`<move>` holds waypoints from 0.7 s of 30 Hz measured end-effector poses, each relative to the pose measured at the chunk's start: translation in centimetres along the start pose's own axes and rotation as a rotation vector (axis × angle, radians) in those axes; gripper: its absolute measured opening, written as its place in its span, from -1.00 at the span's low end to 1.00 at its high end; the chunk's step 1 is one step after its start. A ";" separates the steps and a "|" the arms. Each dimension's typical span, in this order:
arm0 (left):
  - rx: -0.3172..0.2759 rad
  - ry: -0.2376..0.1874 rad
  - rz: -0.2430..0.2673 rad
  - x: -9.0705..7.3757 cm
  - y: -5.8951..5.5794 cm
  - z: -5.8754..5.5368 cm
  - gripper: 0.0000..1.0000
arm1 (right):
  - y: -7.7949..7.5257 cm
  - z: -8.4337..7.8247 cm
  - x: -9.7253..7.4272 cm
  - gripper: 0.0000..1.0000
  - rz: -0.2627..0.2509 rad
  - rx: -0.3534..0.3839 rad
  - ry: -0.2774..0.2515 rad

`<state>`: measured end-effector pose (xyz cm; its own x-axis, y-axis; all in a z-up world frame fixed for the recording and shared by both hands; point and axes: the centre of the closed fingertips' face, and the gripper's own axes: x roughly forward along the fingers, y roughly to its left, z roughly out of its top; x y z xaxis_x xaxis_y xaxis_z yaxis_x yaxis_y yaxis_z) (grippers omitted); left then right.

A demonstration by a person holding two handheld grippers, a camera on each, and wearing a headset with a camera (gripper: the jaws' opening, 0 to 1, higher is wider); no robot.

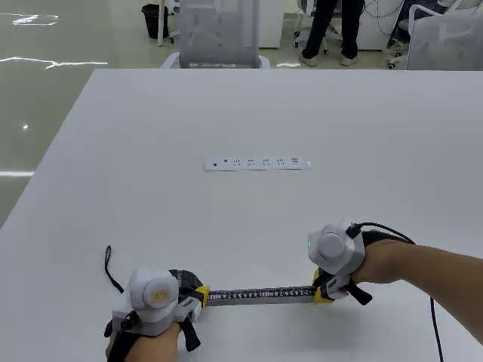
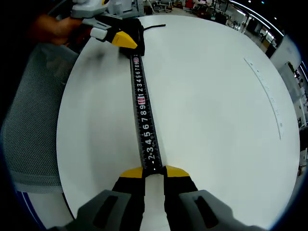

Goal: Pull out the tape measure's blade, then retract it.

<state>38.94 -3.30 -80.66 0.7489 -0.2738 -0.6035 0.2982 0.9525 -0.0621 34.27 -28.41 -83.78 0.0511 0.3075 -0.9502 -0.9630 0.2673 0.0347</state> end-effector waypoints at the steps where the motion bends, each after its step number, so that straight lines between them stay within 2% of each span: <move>1: -0.001 0.000 0.000 0.0 0.0 0.0 0.20 | 0.0 0.0 0.0 -0.72 0.000 0.001 0.000; 21: -0.004 0.004 -0.001 0.0 -0.1 0.0 0.21 | 0.0 0.5 0.3 -0.72 0.004 0.002 -0.003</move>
<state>38.92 -3.38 -80.64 0.7460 -0.2743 -0.6068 0.2967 0.9527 -0.0658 34.45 -27.86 -83.87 0.0478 0.3113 -0.9491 -0.9626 0.2682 0.0395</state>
